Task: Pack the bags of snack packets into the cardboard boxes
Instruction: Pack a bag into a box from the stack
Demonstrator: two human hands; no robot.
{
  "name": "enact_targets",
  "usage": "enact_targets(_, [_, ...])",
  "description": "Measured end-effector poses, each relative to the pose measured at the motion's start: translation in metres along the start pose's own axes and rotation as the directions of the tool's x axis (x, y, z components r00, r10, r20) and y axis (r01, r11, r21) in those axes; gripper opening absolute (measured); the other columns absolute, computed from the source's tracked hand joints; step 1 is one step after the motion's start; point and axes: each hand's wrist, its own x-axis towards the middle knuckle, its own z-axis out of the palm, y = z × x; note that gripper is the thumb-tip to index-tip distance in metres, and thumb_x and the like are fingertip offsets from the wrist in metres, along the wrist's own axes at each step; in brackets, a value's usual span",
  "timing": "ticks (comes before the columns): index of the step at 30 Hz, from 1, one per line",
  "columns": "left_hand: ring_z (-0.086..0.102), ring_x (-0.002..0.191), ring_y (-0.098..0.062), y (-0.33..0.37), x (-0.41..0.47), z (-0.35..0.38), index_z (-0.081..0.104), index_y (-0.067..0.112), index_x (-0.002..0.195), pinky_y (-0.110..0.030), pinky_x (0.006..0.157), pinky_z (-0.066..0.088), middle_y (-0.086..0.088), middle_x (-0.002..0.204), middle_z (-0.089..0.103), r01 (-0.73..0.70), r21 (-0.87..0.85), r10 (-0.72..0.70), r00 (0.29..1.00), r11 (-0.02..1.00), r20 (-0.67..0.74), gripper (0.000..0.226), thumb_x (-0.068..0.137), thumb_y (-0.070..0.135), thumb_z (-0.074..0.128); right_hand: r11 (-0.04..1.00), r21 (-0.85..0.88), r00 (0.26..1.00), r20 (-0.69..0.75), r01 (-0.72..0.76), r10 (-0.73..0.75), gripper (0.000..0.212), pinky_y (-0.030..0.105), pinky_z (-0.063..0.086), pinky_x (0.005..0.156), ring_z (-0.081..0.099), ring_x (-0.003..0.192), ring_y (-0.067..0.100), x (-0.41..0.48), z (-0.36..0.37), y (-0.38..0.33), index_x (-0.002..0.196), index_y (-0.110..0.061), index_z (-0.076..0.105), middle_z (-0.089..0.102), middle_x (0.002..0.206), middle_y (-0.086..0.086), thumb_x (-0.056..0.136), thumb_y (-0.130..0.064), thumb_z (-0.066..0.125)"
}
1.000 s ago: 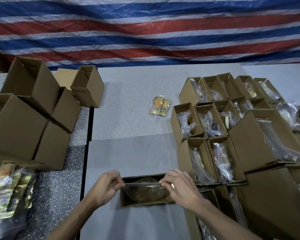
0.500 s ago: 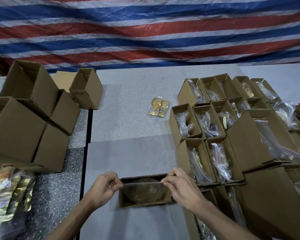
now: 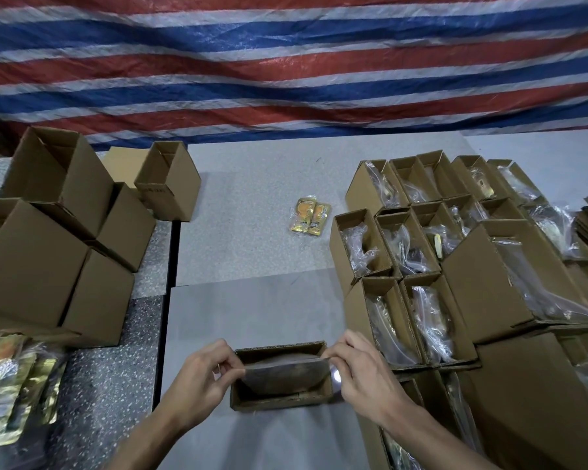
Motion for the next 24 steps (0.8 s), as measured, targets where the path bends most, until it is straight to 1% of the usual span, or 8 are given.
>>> enact_targets(5, [0.054,0.067,-0.003,-0.001,-0.002,0.01,0.059,0.032,0.068,-0.014,0.063,0.04,0.015,0.071,0.055,0.066,0.106,-0.072,0.996,0.992,0.061,0.033,0.082,0.008,0.077,0.994,-0.075,0.99,0.107,-0.081,0.088,0.024,0.016,0.04,0.088,0.048,0.102,0.002,-0.004,0.008,0.006,0.109,-0.021,0.069,0.054,0.101,-0.009,0.098,-0.017,0.048])
enact_targets(10, [0.059,0.084,-0.016,0.006,0.001,0.025,0.066,0.029,0.098,-0.029,0.071,0.047,0.01,0.09,0.055,0.121,0.391,-0.165,0.983,0.913,0.081,0.014,0.094,0.019,0.056,0.979,-0.168,0.978,0.153,-0.114,0.14,0.027,0.017,0.039,0.094,0.048,0.109,0.007,-0.004,0.028,0.002,0.111,-0.024,0.067,0.05,0.105,-0.01,0.095,-0.02,0.046])
enact_targets(14, [0.058,0.059,-0.02,0.021,-0.003,0.043,0.073,0.028,0.093,-0.028,0.047,0.047,0.006,0.073,0.056,-0.051,0.535,-0.014,0.993,0.843,0.117,0.039,0.059,0.01,0.071,0.95,-0.259,0.96,0.173,-0.173,0.222,0.034,0.032,0.045,0.093,0.055,0.107,0.021,0.004,0.043,-0.01,0.119,-0.021,0.055,0.052,0.116,-0.003,0.09,-0.006,0.044])
enact_targets(16, [0.058,0.056,-0.019,0.022,-0.003,0.051,0.076,0.028,0.096,-0.025,0.042,0.047,0.005,0.071,0.058,-0.092,0.586,-0.044,0.976,0.805,0.213,0.057,0.042,0.008,0.083,0.936,-0.277,0.941,0.199,-0.215,0.275,0.038,0.038,0.047,0.085,0.059,0.1,0.03,0.01,0.049,-0.014,0.119,-0.019,0.046,0.05,0.119,0.003,0.087,0.002,0.044])
enact_targets(19, [0.059,0.049,-0.016,0.017,0.002,0.064,0.078,0.028,0.077,-0.02,0.036,0.041,0.005,0.063,0.06,-0.058,0.636,-0.163,0.945,0.77,0.283,0.066,0.014,0.013,0.093,0.922,-0.335,0.924,0.254,-0.195,0.287,0.034,0.041,0.046,0.09,0.055,0.099,0.031,0.016,0.062,-0.018,0.121,-0.013,0.05,0.041,0.127,0.008,0.09,0.002,0.043])
enact_targets(21, [0.068,0.072,-0.016,0.021,0.005,0.066,0.076,0.031,0.095,-0.02,0.057,0.049,0.001,0.083,0.069,-0.051,0.661,-0.264,0.891,0.749,0.369,0.054,0.044,0.026,0.092,0.907,-0.391,0.906,0.311,-0.155,0.289,0.036,0.041,0.043,0.101,0.049,0.117,0.032,0.016,0.074,-0.018,0.129,-0.006,0.051,0.04,0.133,0.01,0.094,-0.004,0.043])
enact_targets(23, [0.061,0.112,-0.022,0.014,0.011,0.081,0.058,0.027,0.128,-0.03,0.092,0.045,-0.004,0.122,0.061,-0.002,0.687,-0.315,0.888,0.727,0.336,0.036,0.093,0.031,0.053,0.882,-0.459,0.893,0.345,-0.108,0.289,0.039,0.041,0.039,0.107,0.043,0.128,0.032,0.015,0.084,-0.019,0.134,-0.003,0.05,0.043,0.139,0.012,0.097,-0.013,0.043])
enact_targets(24, [0.057,0.119,-0.024,0.012,0.014,0.085,0.054,0.023,0.132,-0.034,0.098,0.042,-0.005,0.13,0.057,0.042,0.684,-0.368,0.866,0.728,0.339,0.037,0.1,0.034,0.038,0.87,-0.484,0.888,0.357,-0.091,0.291,0.041,0.041,0.036,0.109,0.042,0.129,0.033,0.016,0.087,-0.02,0.136,-0.002,0.049,0.043,0.143,0.014,0.098,-0.016,0.042])
